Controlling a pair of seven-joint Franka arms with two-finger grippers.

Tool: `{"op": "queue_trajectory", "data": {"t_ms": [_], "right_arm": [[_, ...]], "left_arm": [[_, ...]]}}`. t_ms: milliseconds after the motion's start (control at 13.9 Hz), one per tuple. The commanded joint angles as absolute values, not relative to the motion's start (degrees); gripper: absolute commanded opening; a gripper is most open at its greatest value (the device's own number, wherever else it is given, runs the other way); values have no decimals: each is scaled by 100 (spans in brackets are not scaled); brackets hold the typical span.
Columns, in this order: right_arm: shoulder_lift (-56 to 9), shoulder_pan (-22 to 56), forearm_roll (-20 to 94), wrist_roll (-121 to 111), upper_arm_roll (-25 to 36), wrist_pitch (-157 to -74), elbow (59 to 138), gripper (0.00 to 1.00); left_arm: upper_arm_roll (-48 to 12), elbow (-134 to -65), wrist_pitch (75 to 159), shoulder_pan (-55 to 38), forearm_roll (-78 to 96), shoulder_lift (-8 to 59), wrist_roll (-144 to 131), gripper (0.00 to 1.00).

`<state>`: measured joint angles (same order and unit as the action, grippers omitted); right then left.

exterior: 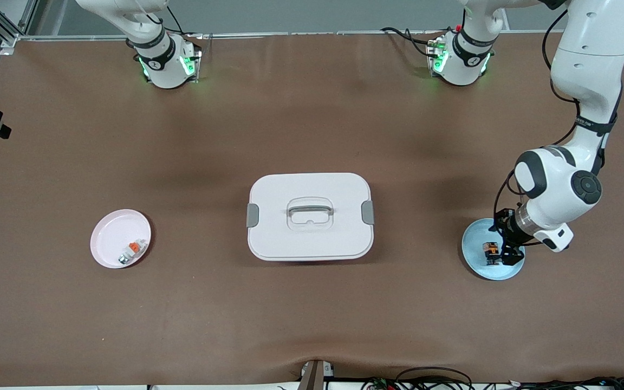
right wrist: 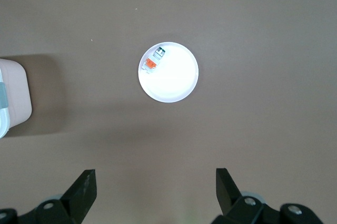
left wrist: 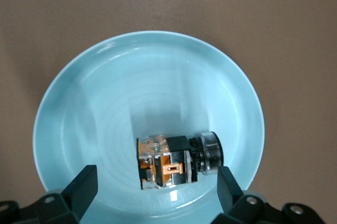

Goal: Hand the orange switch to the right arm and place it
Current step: 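Lower the left gripper and grasp the black-and-orange switch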

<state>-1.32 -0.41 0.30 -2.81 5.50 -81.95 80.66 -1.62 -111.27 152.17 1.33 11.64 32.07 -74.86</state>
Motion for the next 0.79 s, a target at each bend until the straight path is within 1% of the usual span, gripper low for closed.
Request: {"op": "queue_trajectory", "data": {"t_ms": [0,719], "right_arm": [[-97,-105,105,-229,510,-8165,8077,100],[-97,-105,105,-237,510,-8174,8086,100]], "left_arm": [[-132,-10899,15258,123,1195,3366,-7444,100],[-132,-10732,15433,132,897,3726,-7427,100]]}}
